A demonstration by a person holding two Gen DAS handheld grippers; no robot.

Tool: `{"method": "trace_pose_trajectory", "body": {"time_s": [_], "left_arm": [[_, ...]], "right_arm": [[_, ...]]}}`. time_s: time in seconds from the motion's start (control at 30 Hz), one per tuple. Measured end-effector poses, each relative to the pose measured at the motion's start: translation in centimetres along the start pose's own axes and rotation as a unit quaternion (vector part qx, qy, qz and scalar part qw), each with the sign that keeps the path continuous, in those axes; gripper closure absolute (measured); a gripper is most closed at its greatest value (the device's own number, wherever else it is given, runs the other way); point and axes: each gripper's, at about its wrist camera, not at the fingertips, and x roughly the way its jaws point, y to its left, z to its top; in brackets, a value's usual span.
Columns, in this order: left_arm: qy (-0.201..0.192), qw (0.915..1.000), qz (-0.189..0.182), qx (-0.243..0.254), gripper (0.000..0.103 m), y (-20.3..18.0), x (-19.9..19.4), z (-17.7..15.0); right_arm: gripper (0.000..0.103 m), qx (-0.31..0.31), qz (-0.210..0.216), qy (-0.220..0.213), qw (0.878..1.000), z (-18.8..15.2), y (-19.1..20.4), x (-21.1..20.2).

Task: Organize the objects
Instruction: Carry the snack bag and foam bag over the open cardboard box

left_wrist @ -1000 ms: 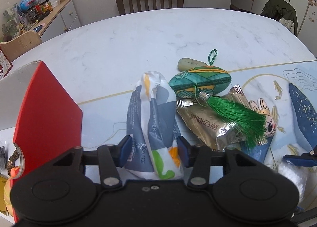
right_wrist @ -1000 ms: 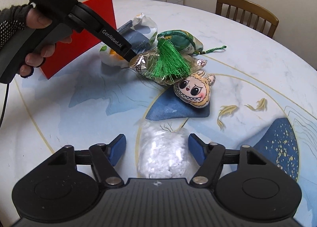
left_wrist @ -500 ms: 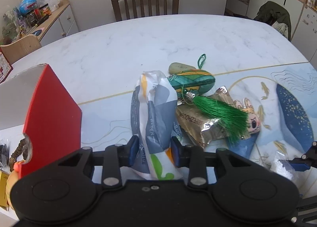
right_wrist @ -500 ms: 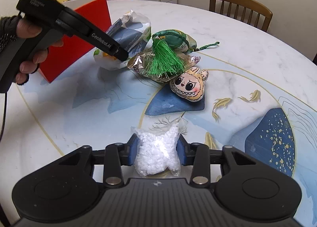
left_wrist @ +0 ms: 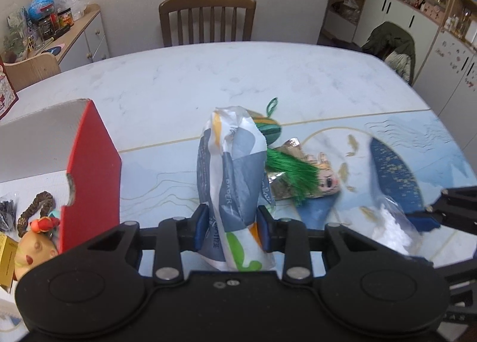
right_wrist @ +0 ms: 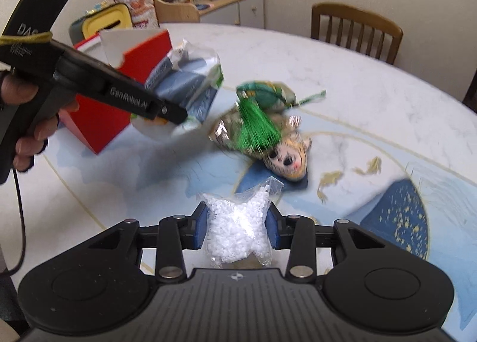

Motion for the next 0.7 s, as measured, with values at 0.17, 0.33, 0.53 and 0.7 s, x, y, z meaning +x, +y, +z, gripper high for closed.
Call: {"method": "trace_pose_trajectory", "body": {"time_s": [0.17,0.33,0.53,0.7], "left_arm": [[-0.017,0.9998,-0.009,-0.001,0.070,0.5,-2.6,-0.1],[-0.031,0.9994,-0.013,-0.005,0.070,1.7,-5.0,-0.5],[-0.048,0.9987,-0.011,-0.010,0.070,4.0,-7.7,-0.8],[-0.058,0.9981,-0.012,-0.017,0.069,6.2,-9.2,-1.2]], "right_arm": [[0.064,-0.006,-0.003,-0.029,1.000,1.6,1.0,-1.9],[0.064,-0.006,0.001,-0.054,0.999,3.5,2.3,-3.5],[0.064,-0.015,0.006,-0.080,0.997,5.8,5.0,-4.8],[0.064,-0.024,0.008,-0.095,0.995,7.6,7.7,-5.1]]}}
